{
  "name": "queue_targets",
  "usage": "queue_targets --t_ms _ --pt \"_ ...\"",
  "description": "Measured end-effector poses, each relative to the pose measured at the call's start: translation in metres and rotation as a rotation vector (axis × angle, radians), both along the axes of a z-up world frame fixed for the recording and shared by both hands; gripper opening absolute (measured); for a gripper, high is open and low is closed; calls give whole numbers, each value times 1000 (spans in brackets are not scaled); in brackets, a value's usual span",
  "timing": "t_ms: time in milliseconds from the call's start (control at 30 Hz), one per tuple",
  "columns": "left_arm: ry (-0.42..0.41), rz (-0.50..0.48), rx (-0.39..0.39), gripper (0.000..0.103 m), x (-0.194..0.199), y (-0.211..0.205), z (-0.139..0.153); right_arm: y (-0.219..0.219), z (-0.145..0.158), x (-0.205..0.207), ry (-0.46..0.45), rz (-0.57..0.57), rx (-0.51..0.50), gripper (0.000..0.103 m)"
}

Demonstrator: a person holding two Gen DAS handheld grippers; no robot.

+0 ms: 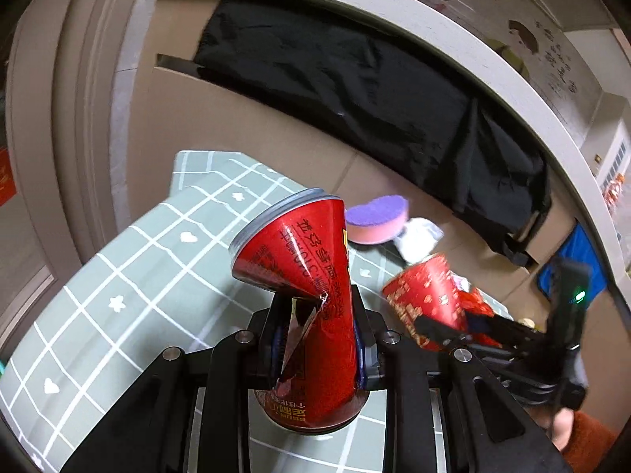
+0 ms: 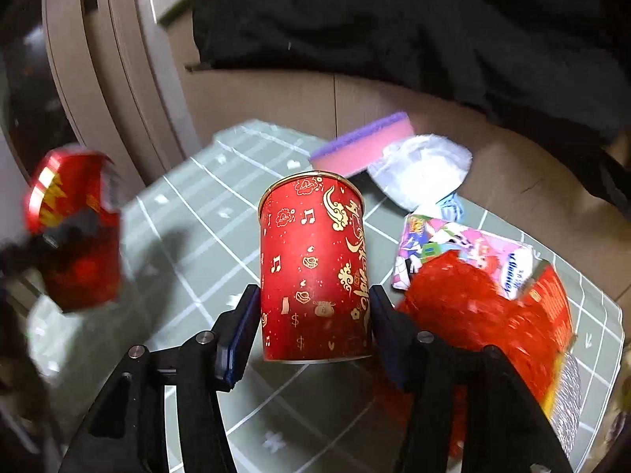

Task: Collect trash
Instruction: 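Carry the red can and red cup to the bin and release both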

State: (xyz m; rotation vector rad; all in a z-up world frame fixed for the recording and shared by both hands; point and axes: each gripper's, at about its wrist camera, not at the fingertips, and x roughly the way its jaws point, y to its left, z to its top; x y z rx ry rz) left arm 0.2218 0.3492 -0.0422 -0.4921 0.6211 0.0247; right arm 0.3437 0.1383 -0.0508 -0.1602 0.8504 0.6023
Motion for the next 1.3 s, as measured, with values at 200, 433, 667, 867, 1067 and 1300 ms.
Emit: queue_targets --t_ms 200,433,667,867,1067,1300 --pt "-87 -75 65 28 -5 -52 40 -54 54 -24 -61 -48 121 51" --pt "-217 -157 177 28 -8 -146 107 -145 119 -60 -254 -162 143 51" --pt "-313 -274 192 28 -9 -242 140 -240 150 -89 -361 -285 153 51" --pt "-310 -416 159 28 6 -319 144 -317 163 -114 -432 -405 154 51" --pt "-263 -525 141 28 25 -378 124 -378 156 -122 -441 -518 142 51" --pt "-160 -598 92 28 58 -423 83 -431 132 -119 -398 -603 137 51"
